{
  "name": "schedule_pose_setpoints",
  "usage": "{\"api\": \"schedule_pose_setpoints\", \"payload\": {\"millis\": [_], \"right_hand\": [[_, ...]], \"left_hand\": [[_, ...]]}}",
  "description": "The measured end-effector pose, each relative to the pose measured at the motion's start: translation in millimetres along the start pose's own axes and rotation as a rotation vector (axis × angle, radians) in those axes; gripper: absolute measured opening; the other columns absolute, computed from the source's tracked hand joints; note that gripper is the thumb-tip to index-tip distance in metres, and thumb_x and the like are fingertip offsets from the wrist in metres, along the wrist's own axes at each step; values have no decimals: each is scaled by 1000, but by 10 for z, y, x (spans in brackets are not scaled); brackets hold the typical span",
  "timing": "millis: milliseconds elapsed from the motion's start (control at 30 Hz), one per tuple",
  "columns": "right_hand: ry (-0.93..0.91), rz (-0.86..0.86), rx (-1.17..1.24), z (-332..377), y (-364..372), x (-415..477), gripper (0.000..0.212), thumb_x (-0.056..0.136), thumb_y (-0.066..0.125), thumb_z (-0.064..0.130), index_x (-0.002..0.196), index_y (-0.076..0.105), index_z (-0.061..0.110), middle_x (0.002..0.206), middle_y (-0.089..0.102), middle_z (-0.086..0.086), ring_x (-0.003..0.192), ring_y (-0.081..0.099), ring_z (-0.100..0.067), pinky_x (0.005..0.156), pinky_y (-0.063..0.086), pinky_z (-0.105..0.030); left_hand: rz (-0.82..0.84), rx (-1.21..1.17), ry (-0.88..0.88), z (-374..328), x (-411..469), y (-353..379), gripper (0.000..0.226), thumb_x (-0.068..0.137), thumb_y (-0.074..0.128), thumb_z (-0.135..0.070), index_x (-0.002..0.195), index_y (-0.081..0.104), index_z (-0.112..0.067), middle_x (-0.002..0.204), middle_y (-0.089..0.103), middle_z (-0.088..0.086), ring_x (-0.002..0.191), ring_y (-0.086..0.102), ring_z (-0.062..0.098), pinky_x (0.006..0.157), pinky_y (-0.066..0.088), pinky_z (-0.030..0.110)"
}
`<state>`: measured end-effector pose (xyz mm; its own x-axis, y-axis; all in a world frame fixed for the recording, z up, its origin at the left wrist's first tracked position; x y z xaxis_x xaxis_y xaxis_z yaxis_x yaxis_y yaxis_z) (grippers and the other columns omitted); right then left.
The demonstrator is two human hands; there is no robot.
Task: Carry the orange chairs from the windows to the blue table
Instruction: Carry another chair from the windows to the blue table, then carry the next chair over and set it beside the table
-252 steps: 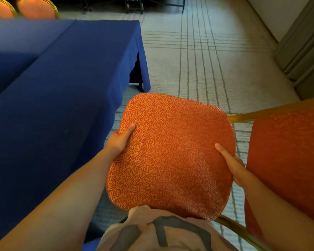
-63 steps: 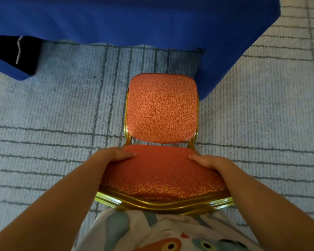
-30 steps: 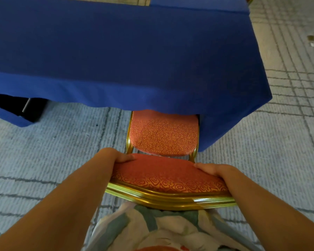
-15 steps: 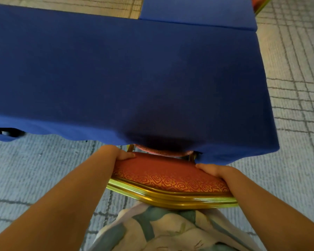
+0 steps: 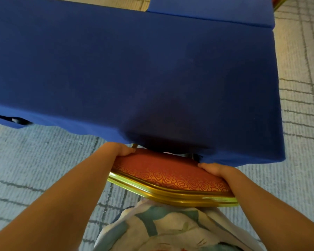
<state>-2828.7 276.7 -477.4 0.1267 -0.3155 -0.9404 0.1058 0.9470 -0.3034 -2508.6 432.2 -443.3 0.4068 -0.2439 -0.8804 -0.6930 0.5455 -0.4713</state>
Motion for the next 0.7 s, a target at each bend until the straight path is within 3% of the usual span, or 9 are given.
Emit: {"api": "schedule_pose_setpoints", "payload": {"millis": [100, 200, 267, 367, 467, 533, 600, 700], "right_hand": [[-71, -80, -134, 77, -9, -84, 51, 98, 48, 47, 134, 56, 11, 139, 54, -14, 121, 55, -29, 98, 42, -33], [-223, -176, -131, 270, -30, -278, 39, 94, 57, 43, 103, 68, 6, 115, 67, -16, 106, 63, -30, 86, 46, -35], [-349, -248, -52, 439, -2, -460, 41, 93, 61, 40, 95, 69, 0, 100, 69, -20, 101, 65, -34, 83, 48, -39], [-470, -297, -72, 694, 82, -809, 32, 91, 61, 45, 85, 67, 14, 81, 64, -2, 87, 63, -25, 70, 43, -34], [-610, -357, -84, 937, 226, -1202, 25, 90, 60, 48, 97, 64, 24, 94, 63, 7, 93, 60, -18, 78, 46, -36], [-701, -397, -60, 1100, 355, -1465, 27, 90, 59, 47, 99, 65, 22, 96, 65, 4, 93, 61, -18, 80, 48, -37], [-787, -437, -35, 1284, 493, -1719, 36, 91, 55, 46, 101, 66, 13, 100, 68, -4, 93, 63, -19, 81, 48, -39], [-899, -432, -49, 1554, 734, -2062, 33, 93, 53, 47, 106, 65, 20, 107, 67, 3, 100, 62, -18, 83, 49, -38]], "left_hand": [[-112, -31, 78, -6, -178, -22, 67, 93, 45, -58, 144, 41, -14, 152, 36, 9, 138, 35, 27, 107, 28, 37], [-269, -65, 193, -44, -451, -56, 46, 95, 51, -41, 131, 56, -13, 141, 50, 12, 127, 47, 27, 96, 35, 34], [-330, -86, 199, -31, -620, -48, 40, 92, 53, -39, 122, 62, -14, 133, 57, 14, 118, 53, 29, 91, 38, 34], [-440, -166, 191, 47, -892, -36, 36, 89, 50, -44, 106, 64, -16, 120, 63, 13, 110, 57, 32, 91, 45, 39], [-564, -339, 236, 180, -1209, -3, 32, 87, 50, -42, 80, 59, -12, 91, 64, 9, 97, 62, 32, 78, 46, 35], [-621, -463, 276, 307, -1420, 57, 25, 87, 52, -40, 84, 62, -18, 88, 63, 2, 96, 63, 28, 78, 47, 34], [-676, -570, 286, 483, -1642, 115, 28, 87, 54, -42, 107, 63, -24, 106, 64, -2, 102, 62, 23, 89, 49, 37], [-778, -675, 298, 813, -1919, 194, 34, 89, 55, -38, 119, 60, -23, 113, 65, -1, 97, 63, 20, 90, 50, 38]]}}
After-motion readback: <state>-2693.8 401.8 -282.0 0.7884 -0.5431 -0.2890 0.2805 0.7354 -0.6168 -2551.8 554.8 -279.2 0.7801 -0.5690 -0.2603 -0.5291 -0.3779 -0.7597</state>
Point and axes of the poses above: each hand's wrist, its own x-axis towards the middle knuckle, its own y-axis out of the palm, z = x × y, the point moved 1 cm from there along x, towards the middle knuckle
